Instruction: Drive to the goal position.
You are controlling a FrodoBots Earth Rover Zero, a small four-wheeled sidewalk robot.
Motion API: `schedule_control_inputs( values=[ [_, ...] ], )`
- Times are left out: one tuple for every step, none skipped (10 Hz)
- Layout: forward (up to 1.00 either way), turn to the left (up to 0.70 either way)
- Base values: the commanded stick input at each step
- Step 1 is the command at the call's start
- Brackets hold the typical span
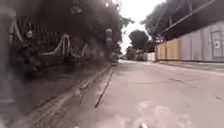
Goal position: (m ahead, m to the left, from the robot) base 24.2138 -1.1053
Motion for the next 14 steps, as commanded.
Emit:
schedule_control_inputs(
  values=[
    [0.7,0.0],
    [0.7,0.0],
    [0.7,0.0],
    [0.7,0.0],
    [0.7,0.0],
    [0.7,0.0],
    [0.7,0.0],
    [0.7,0.0],
    [0.7,0.0],
    [0.7,-0.13],
    [0.7,-0.28],
    [0.7,-0.3],
    [0.7,-0.26],
    [0.7,-0.12]
  ],
)
